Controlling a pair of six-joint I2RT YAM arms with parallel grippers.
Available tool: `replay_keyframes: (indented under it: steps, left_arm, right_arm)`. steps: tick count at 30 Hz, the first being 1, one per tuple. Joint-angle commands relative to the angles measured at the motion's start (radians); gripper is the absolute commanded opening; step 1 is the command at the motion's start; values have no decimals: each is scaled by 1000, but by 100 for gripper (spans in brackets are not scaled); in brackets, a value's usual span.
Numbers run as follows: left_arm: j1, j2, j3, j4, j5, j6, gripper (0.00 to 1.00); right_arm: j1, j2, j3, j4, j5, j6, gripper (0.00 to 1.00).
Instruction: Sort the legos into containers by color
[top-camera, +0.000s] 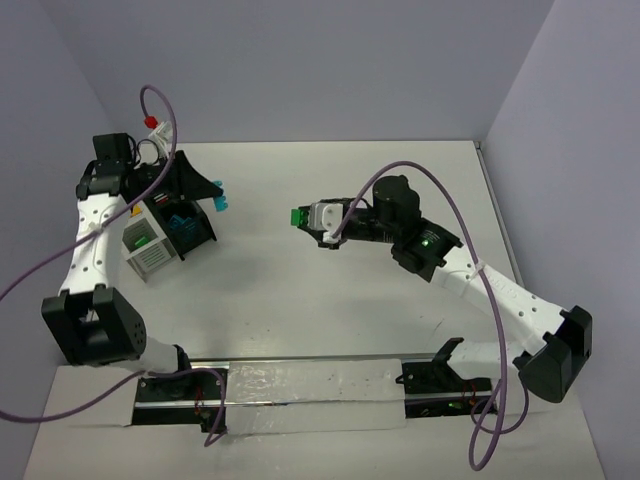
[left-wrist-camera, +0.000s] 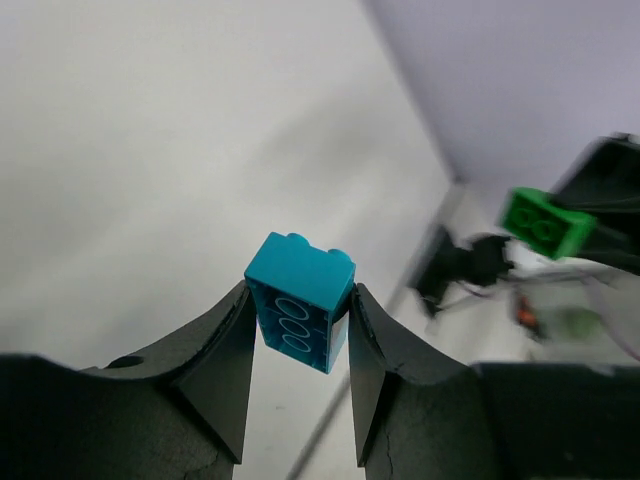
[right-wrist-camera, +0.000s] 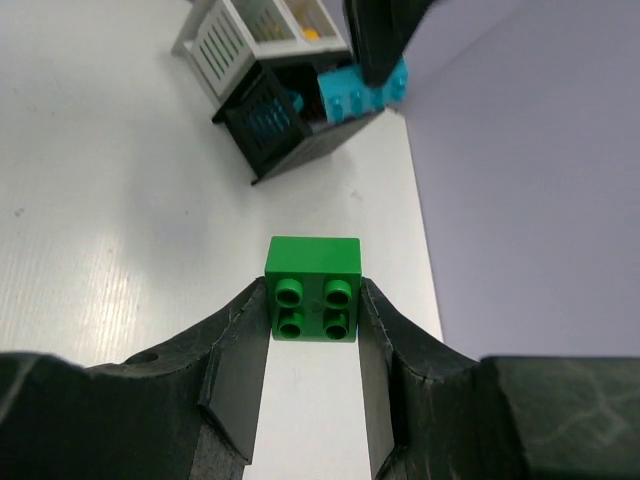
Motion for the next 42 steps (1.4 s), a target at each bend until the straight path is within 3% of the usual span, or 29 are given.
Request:
replay_keyframes:
  steps: [1, 3, 8, 35, 40, 42]
  left_arm:
    - [-3, -127, -59, 151, -510, 45, 0]
    - [-2, -120, -78, 148, -708, 104, 0]
    - [-2, -150, -162, 209, -824, 141, 0]
    - [-2, -39, -268, 378, -945, 145, 12]
    - [-1, -26, -278, 365, -956, 160, 17]
    - [-1, -21, -276, 348, -961, 163, 26]
  right_arm:
    - [-28, 16, 27, -50, 58, 63, 0]
    - [-41, 24, 30, -61, 70, 82, 0]
    - [-66, 38, 38, -77, 87, 102, 0]
    - [-76, 72, 80, -125, 119, 124, 0]
    - [-77, 72, 82, -134, 118, 113, 0]
    - [-77, 74, 85, -135, 117, 113, 0]
